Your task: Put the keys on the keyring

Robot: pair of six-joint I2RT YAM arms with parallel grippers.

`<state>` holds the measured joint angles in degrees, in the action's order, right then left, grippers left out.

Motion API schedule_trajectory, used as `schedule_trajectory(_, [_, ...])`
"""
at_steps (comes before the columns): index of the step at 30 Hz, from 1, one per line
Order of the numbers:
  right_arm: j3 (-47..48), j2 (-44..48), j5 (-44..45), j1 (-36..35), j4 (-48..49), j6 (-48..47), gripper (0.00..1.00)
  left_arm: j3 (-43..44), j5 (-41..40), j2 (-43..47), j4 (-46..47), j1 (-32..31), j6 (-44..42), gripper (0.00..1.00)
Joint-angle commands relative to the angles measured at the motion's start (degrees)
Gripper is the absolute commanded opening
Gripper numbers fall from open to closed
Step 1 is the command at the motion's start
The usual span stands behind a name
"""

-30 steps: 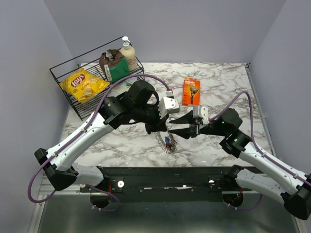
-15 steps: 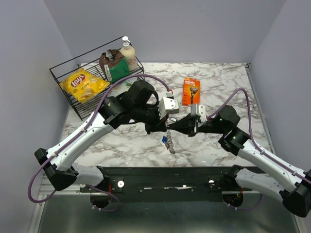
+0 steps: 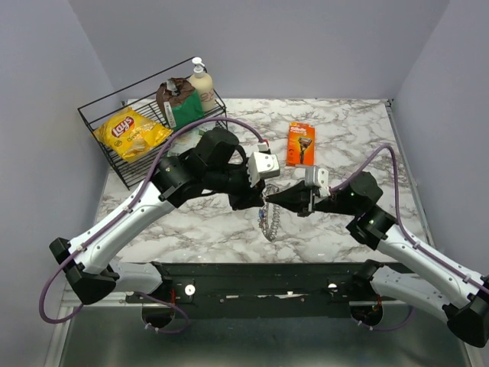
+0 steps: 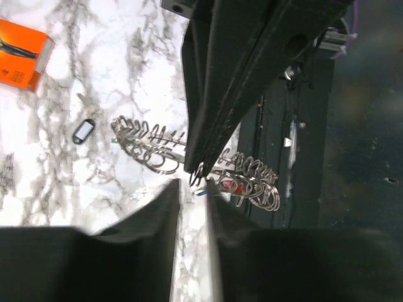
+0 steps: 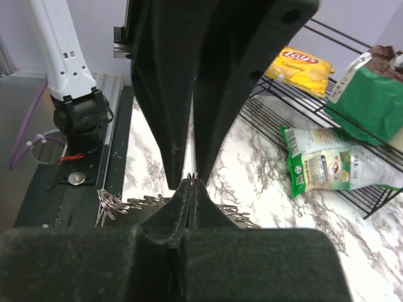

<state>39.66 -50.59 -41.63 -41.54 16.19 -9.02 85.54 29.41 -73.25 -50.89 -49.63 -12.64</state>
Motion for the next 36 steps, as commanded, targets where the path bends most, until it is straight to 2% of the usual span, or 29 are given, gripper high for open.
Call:
schedule_trajectory(1, [-4.40, 4.26, 6.20, -0.12, 8.06, 1.45, 0.01, -2.83, -3.74, 4.69, 7.99, 1.02, 3.32, 0.56])
schedule_trajectory(3, [-7.21, 6.28, 8.31, -0.03, 12.52, 2.51, 0.01, -4.40, -2.26, 5.75, 9.49, 2.69, 4.64, 0.62])
schedule_trajectory(6, [-9.50, 7.60, 10.07, -0.03, 18.42, 5.49, 0.01, -7.12, 1.16, 7.86, 13.53, 5.40, 6.40, 0.63])
schedule_trajectory(9, [-12.23, 8.92, 11.65, -0.03, 24.65, 8.39, 0.01, -10.37, 8.45, 10.23, 19.32, 8.83, 9.38, 0.63])
schedule_trajectory(10, [-13.46, 9.36, 11.74, 0.05, 26.25, 8.84, 0.01, -11.17, 12.74, 11.11, 22.73, 9.71, 10.35, 0.63])
schedule_trajectory(13, [-15.13, 10.16, 10.78, 0.05, 32.67, 12.35, 0.01, -13.99, 17.60, 12.43, 28.89, 11.56, 12.38, 0.63])
schedule_trajectory(17, [-17.94, 10.51, 8.94, 0.05, 41.54, 14.98, 0.01, -16.45, 25.85, 12.52, 36.38, 11.74, 16.86, 0.58])
schedule_trajectory(21, [-19.00, 9.90, 7.71, -0.03, 50.50, 17.62, 0.01, -17.86, 28.68, 11.47, 42.10, 11.66, 19.58, 0.52])
schedule_trajectory(28, [-19.88, 7.00, 6.74, 0.05, 59.83, 22.55, 0.01, -18.39, 31.06, 9.01, 49.13, 11.22, 23.37, 0.45])
schedule_trajectory(36, [-19.71, 2.78, 5.59, 0.05, 66.52, 26.15, 0.01, -16.99, 29.65, 6.81, 50.28, 9.02, 23.46, 0.38])
